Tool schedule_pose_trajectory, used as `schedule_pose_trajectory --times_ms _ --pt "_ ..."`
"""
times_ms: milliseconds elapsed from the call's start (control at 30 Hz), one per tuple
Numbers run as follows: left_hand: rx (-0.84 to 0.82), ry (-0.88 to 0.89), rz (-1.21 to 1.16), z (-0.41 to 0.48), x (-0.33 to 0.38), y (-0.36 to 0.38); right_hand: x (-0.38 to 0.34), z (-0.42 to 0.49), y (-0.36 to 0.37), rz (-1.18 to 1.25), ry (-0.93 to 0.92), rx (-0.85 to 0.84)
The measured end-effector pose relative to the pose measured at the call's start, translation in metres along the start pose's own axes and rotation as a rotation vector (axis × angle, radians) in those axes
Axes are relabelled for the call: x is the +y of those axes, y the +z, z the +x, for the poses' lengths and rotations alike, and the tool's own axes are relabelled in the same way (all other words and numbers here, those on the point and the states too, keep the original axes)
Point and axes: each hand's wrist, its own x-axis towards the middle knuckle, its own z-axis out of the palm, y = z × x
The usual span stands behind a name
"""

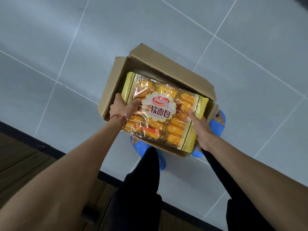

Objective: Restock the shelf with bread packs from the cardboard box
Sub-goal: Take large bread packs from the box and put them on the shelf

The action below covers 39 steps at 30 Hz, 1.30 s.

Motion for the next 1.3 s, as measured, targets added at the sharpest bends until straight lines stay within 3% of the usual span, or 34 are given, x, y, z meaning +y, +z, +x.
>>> schedule_pose_trajectory --times_ms 267,700,1300 --pt "0.055 0.089 -0.119 -0.081 0.047 -0.049 -0.041 -0.106 -0.034 0.068 -0.264 0.076" --pt "0.041 0.238 -0.411 -0.299 0.217 -0.16 -0.139 -0.341 -0.163 0.186 -0.639 0.134" --pt "0.09 0.635 -0.477 -0.525 0.439 -0.119 -0.276 -0.49 -0.424 0.254 -1.026 0.117"
